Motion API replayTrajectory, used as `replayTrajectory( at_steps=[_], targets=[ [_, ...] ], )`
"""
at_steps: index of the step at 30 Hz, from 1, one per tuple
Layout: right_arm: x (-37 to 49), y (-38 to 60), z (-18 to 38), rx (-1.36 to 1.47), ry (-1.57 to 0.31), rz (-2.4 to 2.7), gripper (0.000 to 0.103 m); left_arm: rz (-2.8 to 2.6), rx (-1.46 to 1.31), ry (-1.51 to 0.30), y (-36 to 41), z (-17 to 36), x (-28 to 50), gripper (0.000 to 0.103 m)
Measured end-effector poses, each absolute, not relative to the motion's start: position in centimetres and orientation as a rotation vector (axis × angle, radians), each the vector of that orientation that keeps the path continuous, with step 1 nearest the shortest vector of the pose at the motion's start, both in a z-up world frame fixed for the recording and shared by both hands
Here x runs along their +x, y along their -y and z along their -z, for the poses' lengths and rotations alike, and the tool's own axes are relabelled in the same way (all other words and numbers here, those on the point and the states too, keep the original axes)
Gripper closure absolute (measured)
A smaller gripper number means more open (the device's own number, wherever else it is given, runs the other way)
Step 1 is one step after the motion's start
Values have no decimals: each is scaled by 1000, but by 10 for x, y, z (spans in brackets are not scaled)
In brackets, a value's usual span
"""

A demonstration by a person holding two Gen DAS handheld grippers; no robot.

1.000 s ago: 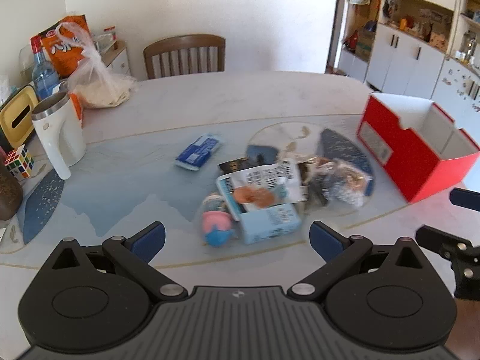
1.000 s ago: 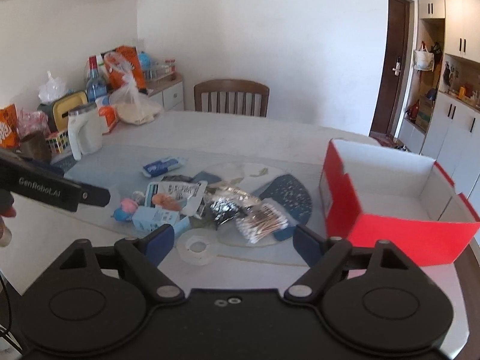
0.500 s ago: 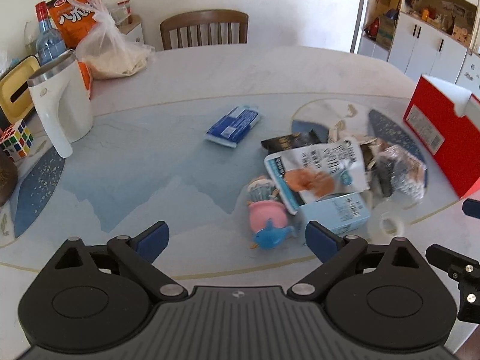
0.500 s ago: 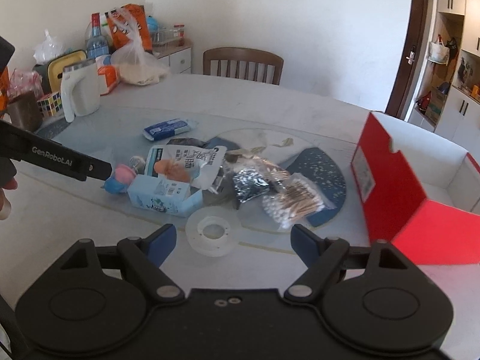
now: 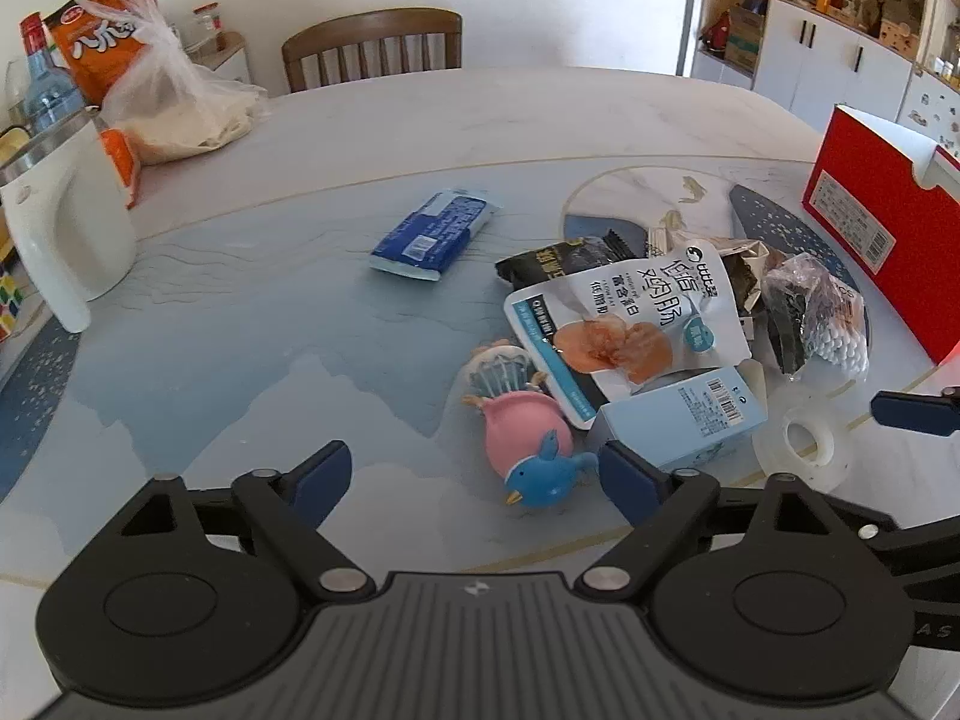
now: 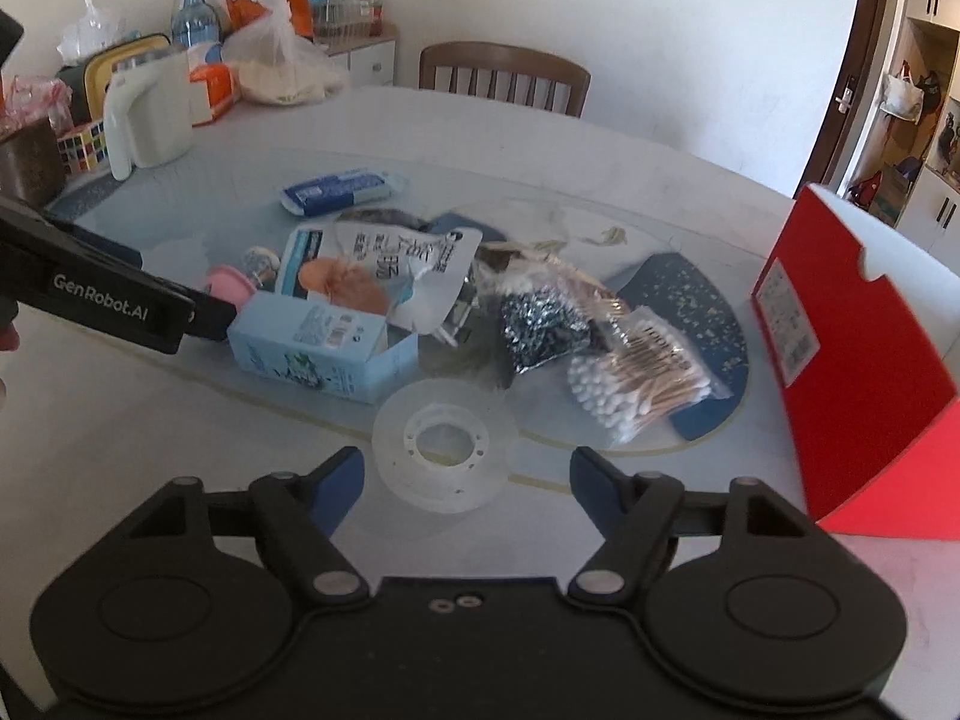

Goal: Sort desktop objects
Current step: 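Move the left gripper to the pig figurine while the right gripper approaches the tape roll, then close the left gripper on the pink pig figurine while the right gripper grasps the tape roll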

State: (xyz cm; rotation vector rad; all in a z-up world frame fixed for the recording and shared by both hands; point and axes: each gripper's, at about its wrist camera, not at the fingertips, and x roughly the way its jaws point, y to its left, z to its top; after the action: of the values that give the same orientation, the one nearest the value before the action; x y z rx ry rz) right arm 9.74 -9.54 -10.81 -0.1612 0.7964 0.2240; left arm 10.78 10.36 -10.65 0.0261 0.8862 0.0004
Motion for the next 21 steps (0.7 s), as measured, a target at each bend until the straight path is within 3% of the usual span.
replayTrajectory(
  at_steps=[3,12,21],
  targets=[
    [101,93,113,-166,-808,-224,29,19,-8,-897,-107,111,112,26],
    [109,91,116,-147,-810,-219,34,64,-61,-892,-115,117,124,30],
    [115,94,116,-69,-831,-223,44,101,-87,-879,-119,116,126,51]
  ],
)
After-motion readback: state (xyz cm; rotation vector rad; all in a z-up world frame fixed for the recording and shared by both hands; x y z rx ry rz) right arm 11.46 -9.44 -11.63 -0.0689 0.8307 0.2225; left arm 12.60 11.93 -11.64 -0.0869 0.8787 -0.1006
